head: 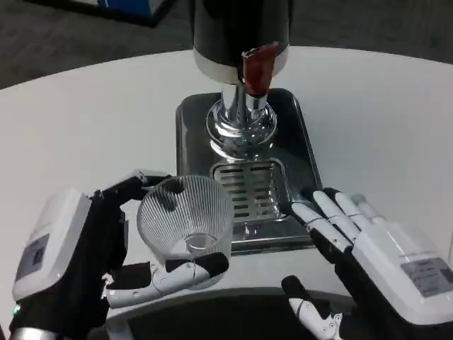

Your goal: Grasp the cup under the faucet to collect the drink, then remove the cup.

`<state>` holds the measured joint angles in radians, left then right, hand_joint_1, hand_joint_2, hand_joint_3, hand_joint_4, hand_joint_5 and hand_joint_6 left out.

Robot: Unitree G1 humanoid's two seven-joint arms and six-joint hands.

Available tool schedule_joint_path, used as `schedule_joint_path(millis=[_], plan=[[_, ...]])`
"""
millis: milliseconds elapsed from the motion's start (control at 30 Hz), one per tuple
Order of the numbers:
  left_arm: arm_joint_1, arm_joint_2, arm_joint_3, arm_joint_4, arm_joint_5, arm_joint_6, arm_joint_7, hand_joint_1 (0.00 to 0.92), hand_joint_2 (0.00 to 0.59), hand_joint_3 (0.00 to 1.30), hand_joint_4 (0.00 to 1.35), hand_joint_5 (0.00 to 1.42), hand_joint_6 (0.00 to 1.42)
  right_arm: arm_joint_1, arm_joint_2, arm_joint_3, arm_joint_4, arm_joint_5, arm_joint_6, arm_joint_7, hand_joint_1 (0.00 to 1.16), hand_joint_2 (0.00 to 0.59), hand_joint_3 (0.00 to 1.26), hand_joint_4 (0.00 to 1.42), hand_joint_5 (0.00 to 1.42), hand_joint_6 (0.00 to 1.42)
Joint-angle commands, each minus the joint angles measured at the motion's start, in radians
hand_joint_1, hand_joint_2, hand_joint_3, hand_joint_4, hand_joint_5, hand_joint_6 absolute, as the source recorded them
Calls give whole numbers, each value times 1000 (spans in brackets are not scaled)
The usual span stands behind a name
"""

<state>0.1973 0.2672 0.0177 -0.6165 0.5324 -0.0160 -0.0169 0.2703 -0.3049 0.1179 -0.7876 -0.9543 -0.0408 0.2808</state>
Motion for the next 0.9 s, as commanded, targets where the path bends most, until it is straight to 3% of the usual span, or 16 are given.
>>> schedule_joint_path(millis=[33, 567, 900], plan=[[-10, -3, -3, 1, 0, -20, 2, 602, 0, 982, 1199, 1375, 1424, 0, 4, -10, 0, 6, 8, 10, 330, 478, 114, 0, 0, 1], [-29, -3, 8, 23, 0, -15, 9, 598, 0, 982, 1200, 1375, 1424, 6, 5, -22, -11, 12, 14, 22, 330, 478, 114, 0, 0, 1], [-189, 6, -8, 173, 42, 5, 12, 596, 0, 982, 1200, 1375, 1424, 67, -5, -81, -55, 45, 3, 17, 330, 478, 114, 0, 0, 1]])
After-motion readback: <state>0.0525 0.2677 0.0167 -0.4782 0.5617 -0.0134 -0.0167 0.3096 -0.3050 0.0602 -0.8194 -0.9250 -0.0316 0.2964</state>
